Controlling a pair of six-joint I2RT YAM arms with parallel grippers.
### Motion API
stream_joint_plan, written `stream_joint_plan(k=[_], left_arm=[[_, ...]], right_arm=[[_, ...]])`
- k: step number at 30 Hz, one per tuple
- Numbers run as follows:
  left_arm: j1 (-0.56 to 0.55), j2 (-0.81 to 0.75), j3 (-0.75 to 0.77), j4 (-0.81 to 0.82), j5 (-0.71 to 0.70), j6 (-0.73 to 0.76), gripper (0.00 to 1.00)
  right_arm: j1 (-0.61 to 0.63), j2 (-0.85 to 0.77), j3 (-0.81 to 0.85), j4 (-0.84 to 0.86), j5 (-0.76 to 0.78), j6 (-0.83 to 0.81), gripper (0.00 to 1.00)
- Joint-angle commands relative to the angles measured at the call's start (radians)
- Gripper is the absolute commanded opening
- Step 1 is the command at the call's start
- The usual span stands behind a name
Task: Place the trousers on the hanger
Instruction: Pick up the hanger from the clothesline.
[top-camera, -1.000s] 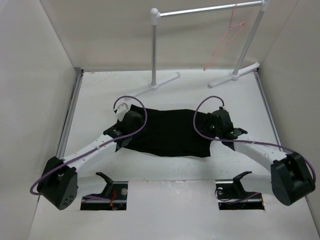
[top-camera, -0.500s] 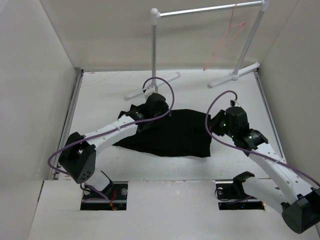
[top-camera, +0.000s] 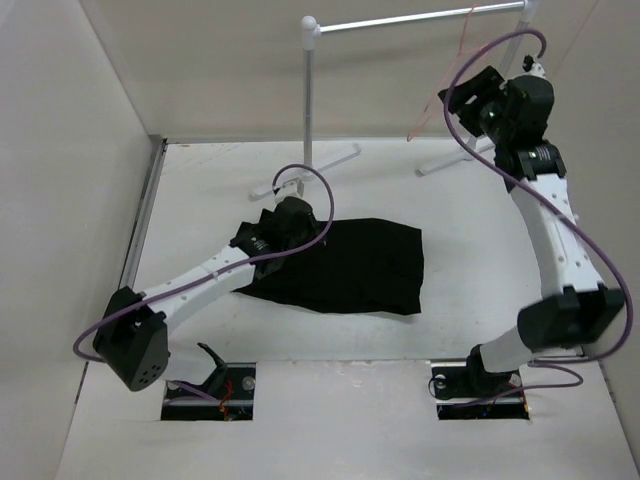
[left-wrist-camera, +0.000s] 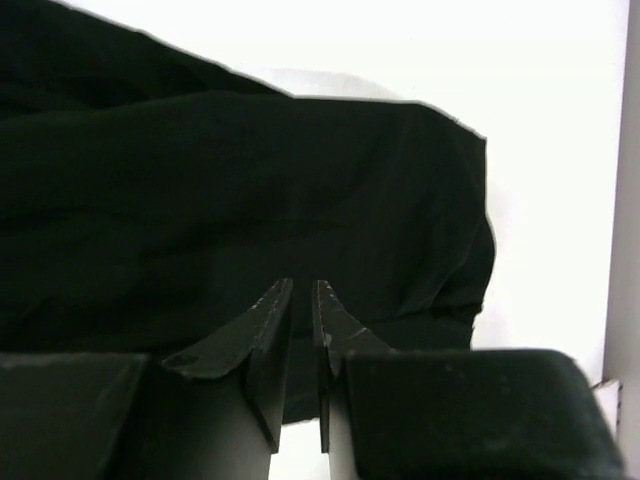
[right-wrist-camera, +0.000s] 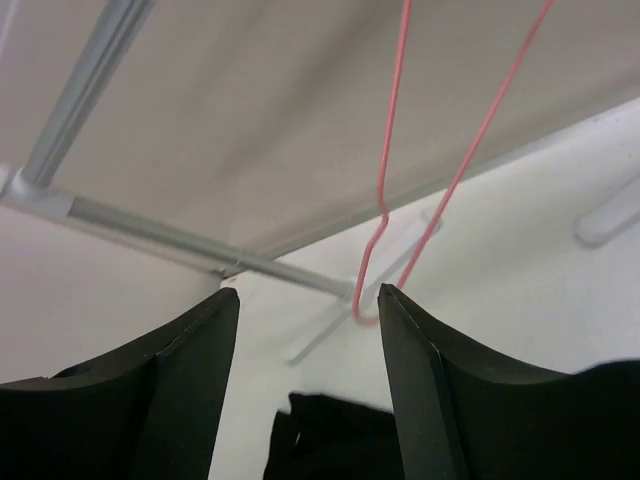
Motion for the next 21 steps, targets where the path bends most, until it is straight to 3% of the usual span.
stream_joint_plan(k=[1,5,10,16,21], left_arm=[[0.010,-0.092,-0.060,-0.008,0.024,0.048,0.13],[-0.002,-0.136,-0.113,-0.020,0.040,0.073,0.18],[-0.006,-0.159,-0.137,-0.023,0.038,0.076,0.21],[0.001,-0.155,-0.137,-0.027,0.043,0.079,0.22],[0.015,-0.149,-0.131,-0.023,0.043,0.079,0.23]], right_arm=[[-0.025,0.169,0.157,0.008,-0.041,-0.035,0.64],[-0.031,0.353,0.339,-0.027,-0.074,-0.027,0.63],[-0.025,0.442,0.411,0.023,-0.100,-0.025,0.55],[-0.016,0.472,0.429,0.077,-0.155,0.016,0.25],[-0.016,0.430,0.428,0.114,-0.170,0.011,0.14]])
